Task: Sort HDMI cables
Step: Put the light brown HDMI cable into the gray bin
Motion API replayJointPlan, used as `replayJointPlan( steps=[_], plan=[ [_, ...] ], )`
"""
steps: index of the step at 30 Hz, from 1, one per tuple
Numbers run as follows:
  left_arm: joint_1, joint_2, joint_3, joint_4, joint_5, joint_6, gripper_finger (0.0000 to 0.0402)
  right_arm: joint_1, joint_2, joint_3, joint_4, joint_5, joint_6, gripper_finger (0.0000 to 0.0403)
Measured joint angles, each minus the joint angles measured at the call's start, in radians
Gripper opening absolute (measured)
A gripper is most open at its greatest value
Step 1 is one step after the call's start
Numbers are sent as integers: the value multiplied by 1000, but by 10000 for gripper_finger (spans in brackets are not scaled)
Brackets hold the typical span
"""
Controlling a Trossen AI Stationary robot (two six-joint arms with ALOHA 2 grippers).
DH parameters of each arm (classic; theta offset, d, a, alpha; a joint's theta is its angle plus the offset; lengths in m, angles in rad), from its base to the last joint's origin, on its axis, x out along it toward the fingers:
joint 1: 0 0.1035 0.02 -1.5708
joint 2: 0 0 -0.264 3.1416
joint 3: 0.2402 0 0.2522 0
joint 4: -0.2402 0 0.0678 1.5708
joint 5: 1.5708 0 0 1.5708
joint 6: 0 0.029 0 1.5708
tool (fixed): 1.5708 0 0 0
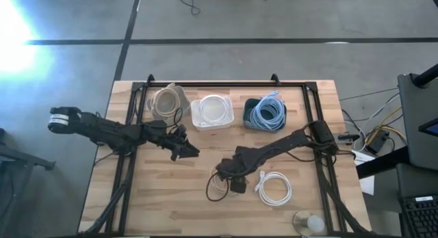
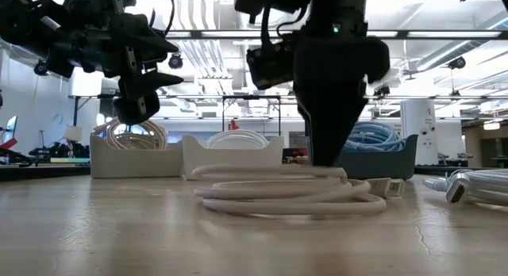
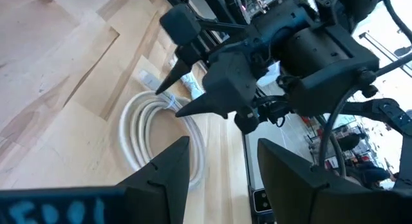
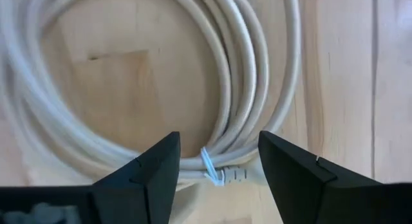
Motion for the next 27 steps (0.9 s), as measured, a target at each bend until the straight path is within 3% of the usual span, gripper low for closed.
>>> replayJointPlan(
  steps=[4, 8, 12, 27],
  plan=[
    [0, 0, 0, 0, 0, 0, 172, 0, -5, 44, -126, -2, 103, 208],
    [0, 0, 0, 0, 0, -4, 172, -4, -5, 57, -247, -55, 321, 208],
    [0, 0, 0, 0, 0, -4, 172, -7, -1, 47, -188, -109, 422, 208],
    [0, 0, 0, -1, 8, -5, 172, -10, 68, 48, -104, -110, 564, 201]
  ],
)
